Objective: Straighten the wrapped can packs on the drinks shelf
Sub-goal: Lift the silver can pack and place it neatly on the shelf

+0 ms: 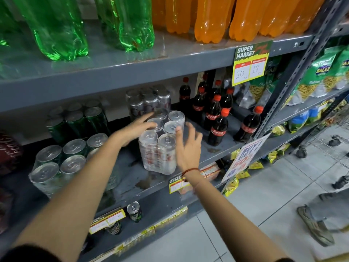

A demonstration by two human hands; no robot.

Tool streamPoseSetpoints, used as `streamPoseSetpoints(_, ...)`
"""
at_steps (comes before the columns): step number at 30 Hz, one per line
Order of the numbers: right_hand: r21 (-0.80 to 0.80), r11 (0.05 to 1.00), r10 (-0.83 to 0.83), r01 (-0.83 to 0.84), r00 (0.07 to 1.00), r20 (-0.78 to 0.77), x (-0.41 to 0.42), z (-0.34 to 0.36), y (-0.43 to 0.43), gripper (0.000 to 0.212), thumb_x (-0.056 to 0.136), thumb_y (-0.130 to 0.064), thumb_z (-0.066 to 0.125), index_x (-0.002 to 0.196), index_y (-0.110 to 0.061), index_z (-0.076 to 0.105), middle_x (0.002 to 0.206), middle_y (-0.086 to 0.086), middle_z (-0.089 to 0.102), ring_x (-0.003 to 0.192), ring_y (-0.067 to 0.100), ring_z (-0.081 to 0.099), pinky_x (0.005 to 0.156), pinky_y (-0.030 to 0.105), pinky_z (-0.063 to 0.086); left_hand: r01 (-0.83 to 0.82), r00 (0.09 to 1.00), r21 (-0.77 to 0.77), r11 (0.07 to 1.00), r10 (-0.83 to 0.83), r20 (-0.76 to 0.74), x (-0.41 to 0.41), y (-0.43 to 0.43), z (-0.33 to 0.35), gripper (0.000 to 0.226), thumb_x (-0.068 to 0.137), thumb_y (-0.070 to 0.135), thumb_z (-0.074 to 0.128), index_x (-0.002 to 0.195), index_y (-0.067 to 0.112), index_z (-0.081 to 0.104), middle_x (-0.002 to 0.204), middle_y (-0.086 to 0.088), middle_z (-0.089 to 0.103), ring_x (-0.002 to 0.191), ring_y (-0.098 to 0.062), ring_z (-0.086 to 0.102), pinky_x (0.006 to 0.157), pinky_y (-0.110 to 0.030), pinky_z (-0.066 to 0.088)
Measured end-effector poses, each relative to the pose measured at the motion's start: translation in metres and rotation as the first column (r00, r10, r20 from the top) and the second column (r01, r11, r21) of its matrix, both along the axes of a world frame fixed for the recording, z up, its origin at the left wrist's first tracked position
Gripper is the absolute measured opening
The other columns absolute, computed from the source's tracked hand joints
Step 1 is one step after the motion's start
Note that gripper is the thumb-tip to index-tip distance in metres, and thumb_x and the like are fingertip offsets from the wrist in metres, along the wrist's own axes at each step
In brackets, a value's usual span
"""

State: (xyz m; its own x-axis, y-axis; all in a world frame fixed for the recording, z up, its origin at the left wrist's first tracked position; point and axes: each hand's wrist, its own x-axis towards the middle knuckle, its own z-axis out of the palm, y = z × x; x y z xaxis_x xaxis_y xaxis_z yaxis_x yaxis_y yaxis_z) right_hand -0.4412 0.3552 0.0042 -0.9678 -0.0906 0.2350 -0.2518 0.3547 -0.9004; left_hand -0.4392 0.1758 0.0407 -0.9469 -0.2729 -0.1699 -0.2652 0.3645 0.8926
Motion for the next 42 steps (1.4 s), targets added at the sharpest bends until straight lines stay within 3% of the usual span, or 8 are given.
streamPoseSetpoints(3, -0.074, 0.994, 0.077, -0.076, 0.997, 0.014, -0.047, 0.015, 0.004, 0.053, 0.091, -0.049, 0.049, 0.137, -0.022, 0.044, 0.123, 0.006, 0.039, 0.119, 0.028, 0.046, 0.104, 0.037, 0.037, -0.475, 0.843, 0.050, 0.879, 0.470, -0.261, 0.030, 0.042, -0.014, 0.059, 0.087, 0.026, 0.060, 0.142, 0.022, 0.039, 0.149, -0.008, 0.039, 0.136, -0.022, 0.038, 0.106, -0.028, 0.031)
streamPoseSetpoints(6, 0.063, 0.962, 0.261, -0.265, 0.963, 0.064, -0.086, 0.027, -0.002, 0.065, 0.083, -0.054, 0.060, 0.139, -0.025, 0.043, 0.143, 0.014, 0.032, 0.136, 0.031, 0.030, 0.114, 0.039, 0.026, -0.615, 0.721, 0.156, 0.773, 0.632, -0.285, 0.061, 0.107, -0.027, 0.080, 0.084, 0.034, 0.065, 0.149, 0.024, 0.019, 0.160, -0.013, 0.002, 0.147, -0.025, 0.008, 0.114, -0.036, 0.016)
streamPoseSetpoints(9, 0.240, 0.834, 0.455, -0.497, 0.866, 0.208, -0.108, 0.030, -0.011, 0.074, 0.077, -0.055, 0.067, 0.141, -0.032, 0.040, 0.150, 0.012, 0.029, 0.141, 0.028, 0.024, 0.114, 0.034, 0.021, -0.566, 0.780, 0.184, 0.804, 0.594, -0.195, 0.057, 0.139, -0.039, 0.119, 0.066, 0.043, 0.080, 0.149, 0.032, -0.005, 0.155, -0.014, -0.026, 0.147, -0.031, -0.008, 0.115, -0.046, 0.014)
streamPoseSetpoints(12, 0.320, 0.738, 0.542, -0.595, 0.804, 0.245, -0.118, 0.024, -0.016, 0.075, 0.072, -0.056, 0.071, 0.139, -0.035, 0.043, 0.148, 0.008, 0.040, 0.140, 0.024, 0.029, 0.117, 0.034, 0.022, -0.594, 0.773, 0.123, 0.795, 0.606, -0.185, 0.044, 0.134, -0.044, 0.134, 0.053, 0.037, 0.089, 0.148, 0.032, -0.005, 0.155, -0.019, -0.023, 0.145, -0.039, -0.008, 0.112, -0.055, 0.015)
streamPoseSetpoints(22, 0.410, 0.729, 0.479, -0.547, 0.837, 0.265, -0.124, 0.022, 0.011, 0.101, 0.058, -0.073, 0.069, 0.144, -0.039, 0.029, 0.152, 0.011, 0.029, 0.142, 0.030, 0.022, 0.115, 0.038, 0.023, -0.256, 0.946, -0.025, 0.966, 0.245, -0.211, 0.027, 0.032, -0.049, 0.118, 0.049, 0.020, 0.090, 0.141, 0.032, 0.018, 0.145, -0.004, 0.033, 0.129, -0.018, 0.040, 0.108, -0.032, 0.034)
streamPoseSetpoints(26, 0.507, 0.615, 0.561, -0.604, 0.787, 0.257, -0.128, 0.023, 0.016, 0.119, 0.048, -0.059, 0.083, 0.147, -0.033, 0.023, 0.154, 0.011, 0.029, 0.144, 0.029, 0.019, 0.118, 0.045, 0.021, -0.160, 0.979, -0.062, 0.985, 0.150, -0.138, 0.022, 0.017, -0.045, 0.131, 0.036, 0.039, 0.089, 0.143, 0.033, 0.012, 0.146, -0.001, 0.035, 0.131, -0.018, 0.039, 0.112, -0.042, 0.033)
streamPoseSetpoints(31, 0.486, 0.645, 0.581, -0.590, 0.791, 0.189, -0.122, 0.022, 0.019, 0.111, 0.053, -0.035, 0.090, 0.146, -0.031, 0.029, 0.148, 0.009, 0.040, 0.139, 0.027, 0.032, 0.115, 0.038, 0.028, -0.166, 0.974, -0.065, 0.984, 0.154, -0.168, 0.025, 0.020, -0.050, 0.127, 0.036, 0.038, 0.089, 0.138, 0.039, 0.015, 0.145, -0.002, 0.035, 0.132, -0.018, 0.038, 0.112, -0.043, 0.033)
streamPoseSetpoints(42, 0.514, 0.668, 0.569, -0.538, 0.815, 0.114, -0.100, 0.015, 0.054, 0.109, 0.052, -0.038, 0.089, 0.144, -0.039, 0.030, 0.139, 0.013, 0.046, 0.129, 0.028, 0.045, 0.109, 0.037, 0.035, -0.109, 0.957, -0.043, 0.993, 0.093, -0.277, 0.045, 0.047, -0.054, 0.110, 0.047, 0.020, 0.085, 0.136, 0.031, 0.021, 0.142, 0.006, 0.033, 0.128, -0.011, 0.040, 0.104, -0.026, 0.035)
